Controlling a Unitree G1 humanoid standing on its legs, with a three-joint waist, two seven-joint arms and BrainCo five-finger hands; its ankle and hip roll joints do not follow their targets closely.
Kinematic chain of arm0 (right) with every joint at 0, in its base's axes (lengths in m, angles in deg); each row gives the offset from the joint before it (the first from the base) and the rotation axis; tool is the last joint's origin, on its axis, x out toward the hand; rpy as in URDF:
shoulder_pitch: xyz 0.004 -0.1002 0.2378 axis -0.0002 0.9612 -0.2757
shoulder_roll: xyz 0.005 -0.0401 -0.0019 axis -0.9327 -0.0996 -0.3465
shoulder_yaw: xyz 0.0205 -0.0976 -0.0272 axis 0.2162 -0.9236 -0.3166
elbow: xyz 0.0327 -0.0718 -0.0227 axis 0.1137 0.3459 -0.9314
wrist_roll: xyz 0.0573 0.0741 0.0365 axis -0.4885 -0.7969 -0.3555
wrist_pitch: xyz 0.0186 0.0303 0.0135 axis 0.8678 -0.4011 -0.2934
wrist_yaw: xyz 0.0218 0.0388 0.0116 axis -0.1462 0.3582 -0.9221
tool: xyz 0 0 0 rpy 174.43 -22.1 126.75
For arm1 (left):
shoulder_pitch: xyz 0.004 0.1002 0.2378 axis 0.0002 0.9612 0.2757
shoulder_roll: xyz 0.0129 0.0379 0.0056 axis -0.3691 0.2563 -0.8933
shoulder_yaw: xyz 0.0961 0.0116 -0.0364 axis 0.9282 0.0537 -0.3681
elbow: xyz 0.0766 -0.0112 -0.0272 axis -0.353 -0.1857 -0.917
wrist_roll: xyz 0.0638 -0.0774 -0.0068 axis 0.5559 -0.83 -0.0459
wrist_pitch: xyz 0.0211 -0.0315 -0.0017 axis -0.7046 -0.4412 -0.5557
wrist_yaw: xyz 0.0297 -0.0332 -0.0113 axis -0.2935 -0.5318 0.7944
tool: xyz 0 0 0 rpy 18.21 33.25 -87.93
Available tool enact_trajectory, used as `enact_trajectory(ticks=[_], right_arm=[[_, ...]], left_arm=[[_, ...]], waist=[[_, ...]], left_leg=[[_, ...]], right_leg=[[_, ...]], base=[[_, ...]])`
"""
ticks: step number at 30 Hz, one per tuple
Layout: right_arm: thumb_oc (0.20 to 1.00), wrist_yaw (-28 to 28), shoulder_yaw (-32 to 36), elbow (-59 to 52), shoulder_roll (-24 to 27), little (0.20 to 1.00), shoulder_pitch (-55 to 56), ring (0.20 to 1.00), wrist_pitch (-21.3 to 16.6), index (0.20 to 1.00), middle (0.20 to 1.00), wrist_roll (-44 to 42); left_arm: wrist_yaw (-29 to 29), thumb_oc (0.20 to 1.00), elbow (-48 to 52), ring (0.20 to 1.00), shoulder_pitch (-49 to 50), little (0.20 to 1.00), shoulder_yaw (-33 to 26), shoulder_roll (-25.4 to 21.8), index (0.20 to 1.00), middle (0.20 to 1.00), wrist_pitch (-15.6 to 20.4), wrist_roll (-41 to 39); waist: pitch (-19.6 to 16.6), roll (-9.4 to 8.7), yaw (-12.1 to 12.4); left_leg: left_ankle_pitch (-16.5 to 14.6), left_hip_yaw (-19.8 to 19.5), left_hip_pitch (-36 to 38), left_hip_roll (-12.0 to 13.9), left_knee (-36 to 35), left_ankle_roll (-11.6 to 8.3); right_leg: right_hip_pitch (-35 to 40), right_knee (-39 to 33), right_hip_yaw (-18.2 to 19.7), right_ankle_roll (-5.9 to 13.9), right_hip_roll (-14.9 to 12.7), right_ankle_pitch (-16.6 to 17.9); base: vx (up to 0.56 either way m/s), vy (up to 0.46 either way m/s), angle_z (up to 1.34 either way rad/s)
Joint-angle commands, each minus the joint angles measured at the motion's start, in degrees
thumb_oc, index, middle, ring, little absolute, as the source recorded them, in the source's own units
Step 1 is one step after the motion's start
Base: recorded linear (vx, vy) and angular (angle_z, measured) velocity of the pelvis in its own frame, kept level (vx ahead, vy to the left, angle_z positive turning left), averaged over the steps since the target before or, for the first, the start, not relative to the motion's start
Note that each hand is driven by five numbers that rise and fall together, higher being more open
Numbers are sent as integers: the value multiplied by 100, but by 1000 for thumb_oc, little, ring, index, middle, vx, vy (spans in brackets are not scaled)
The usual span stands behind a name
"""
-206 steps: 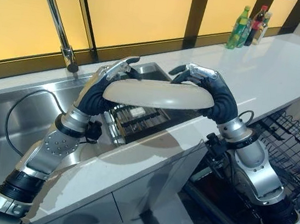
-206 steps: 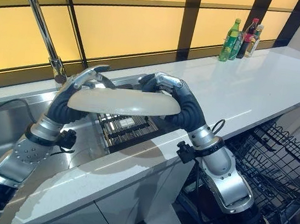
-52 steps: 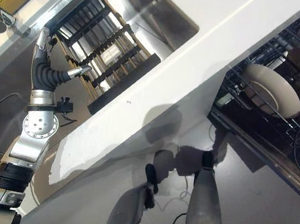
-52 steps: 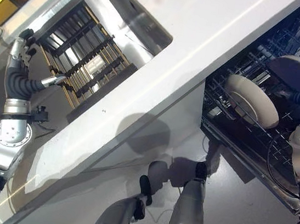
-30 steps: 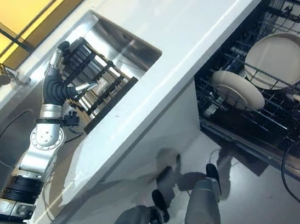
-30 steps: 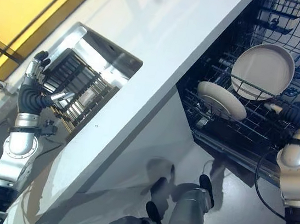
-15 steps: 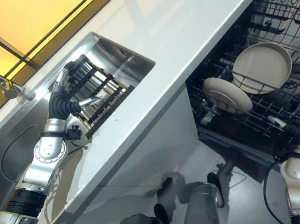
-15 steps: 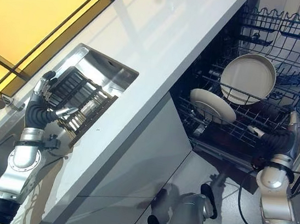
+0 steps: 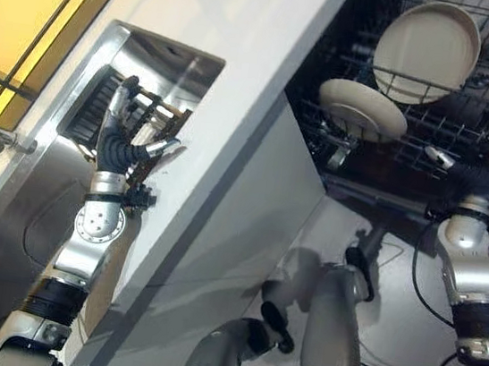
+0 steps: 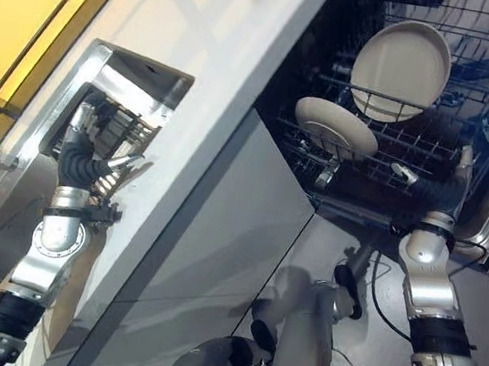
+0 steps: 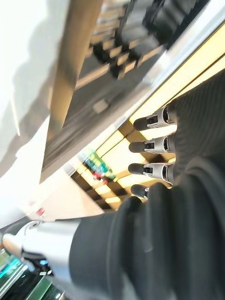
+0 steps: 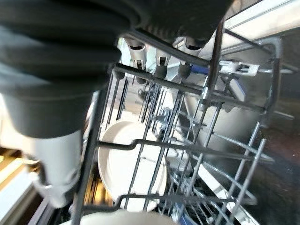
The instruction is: Pick up plates and place into dishwasher.
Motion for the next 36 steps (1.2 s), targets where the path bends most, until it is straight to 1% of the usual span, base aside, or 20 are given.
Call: enact_trajectory(ticks=[1, 5, 7, 11, 15, 19, 21, 24, 26, 27, 30, 32, 33, 36], right_arm=[[1000, -669, 7, -245, 4, 1000, -401, 1000, -191, 1000, 1000, 276], [1000, -1227, 58, -315, -117, 1000, -381, 1000, -275, 1000, 1000, 542], [1000, -1372, 82, -291, -178, 1000, -334, 1000, -368, 1000, 1000, 549], [1000, -1588, 38, -178, -239, 1000, -393, 1000, -395, 1000, 1000, 614], [1000, -1795, -6, -158, -262, 1000, -507, 1000, -283, 1000, 1000, 732], [1000, -2182, 17, -178, -289, 1000, -489, 1000, -322, 1000, 1000, 975], [1000, -2117, 63, -257, -295, 1000, -404, 1000, -273, 1000, 1000, 1010], [1000, -1942, 43, -177, -278, 1000, -370, 1000, -226, 1000, 1000, 835], [1000, -1870, 45, -125, -269, 1000, -376, 1000, -238, 1000, 1000, 738], [1000, -1736, 31, -94, -273, 1000, -365, 1000, -237, 1000, 1000, 601], [1000, -1501, -37, 34, -265, 1000, -440, 1000, -157, 1000, 1000, 318], [1000, -1525, -102, 110, -244, 1000, -570, 1000, -103, 1000, 1000, 209], [1000, -1520, -151, 118, -258, 1000, -649, 1000, -58, 1000, 1000, 108], [1000, -1615, -280, 229, -290, 1000, -994, 1000, 102, 1000, 1000, -34]], left_arm=[[275, 1000, -160, 1000, -70, 1000, 139, 51, 1000, 1000, 170, 2], [393, 1000, -141, 1000, -34, 1000, 215, 148, 1000, 1000, 195, -30], [440, 1000, -123, 1000, -18, 1000, 258, 183, 1000, 1000, 204, -28], [530, 1000, -41, 1000, -31, 1000, 350, 215, 1000, 1000, 201, -3], [578, 1000, -45, 1000, -24, 1000, 392, 211, 1000, 1000, 228, -40], [617, 1000, -23, 1000, 22, 1000, 453, 239, 1000, 1000, 240, -66], [632, 1000, 18, 1000, 41, 1000, 485, 265, 1000, 1000, 225, -56], [589, 1000, 50, 1000, 49, 1000, 466, 261, 1000, 1000, 220, -88], [573, 1000, 78, 1000, 61, 1000, 455, 262, 1000, 1000, 211, -90], [588, 1000, 76, 1000, 61, 1000, 464, 253, 1000, 1000, 218, -82], [570, 1000, 66, 1000, 26, 1000, 494, 241, 1000, 1000, 210, -73], [532, 1000, 72, 1000, -41, 1000, 499, 198, 1000, 1000, 207, -73], [522, 1000, 79, 1000, -94, 1000, 504, 161, 1000, 1000, 206, -58], [425, 1000, 19, 1000, -291, 1000, 511, -6, 1000, 1000, 219, -168]], waist=[[286, 188, -214], [352, 297, -314], [353, 336, -344], [402, 418, -379], [449, 488, -405], [481, 541, -430], [490, 561, -428], [488, 562, -394], [500, 576, -378], [508, 568, -360], [540, 588, -300], [563, 614, -240], [563, 619, -182], [563, 658, -60]], left_leg=[[-555, -305, -194, 482, 1131, -135], [-616, -248, -163, 475, 1126, -119], [-632, -231, -163, 451, 1134, -103], [-668, -234, -205, 384, 1176, -78], [-714, -225, -281, 344, 1268, -59], [-757, -214, -326, 304, 1333, -31], [-775, -239, -368, 269, 1357, -18], [-752, -260, -446, 230, 1367, 0], [-826, -290, -487, 225, 1437, 4], [-790, -311, -544, 186, 1439, 12], [-821, -385, -666, 145, 1541, 20], [-886, -443, -763, 151, 1679, 12], [-833, -475, -839, 130, 1689, 9], [-820, -562, -1011, 138, 1783, -24]], right_leg=[[173, -452, 327, 274, -488, 90], [60, -381, 399, 271, -442, 20], [28, -387, 435, 263, -434, 18], [-62, -384, 510, 242, -439, 37], [-154, -336, 547, 234, -462, 42], [-223, -284, 577, 230, -489, 55], [-262, -257, 590, 226, -504, 71], [-286, -311, 605, 215, -553, 154], [-312, -253, 604, 222, -558, 94], [-340, -281, 609, 208, -570, 149], [-422, -169, 615, 180, -607, 132], [-491, -18, 601, 157, -646, 62], [-536, -9, 588, 129, -696, 119], [-666, 110, 547, 94, -811, 126]], base=[[-21, 59, -4], [20, 75, -13], [21, 70, -11], [-4, 52, -13], [6, 51, -5], [32, 45, -2], [32, 30, -3], [10, 6, -4], [0, 0, 0], [0, 0, 0], [-33, -27, 7], [-80, -76, 10], [-113, -96, 12], [-121, -112, 22]])
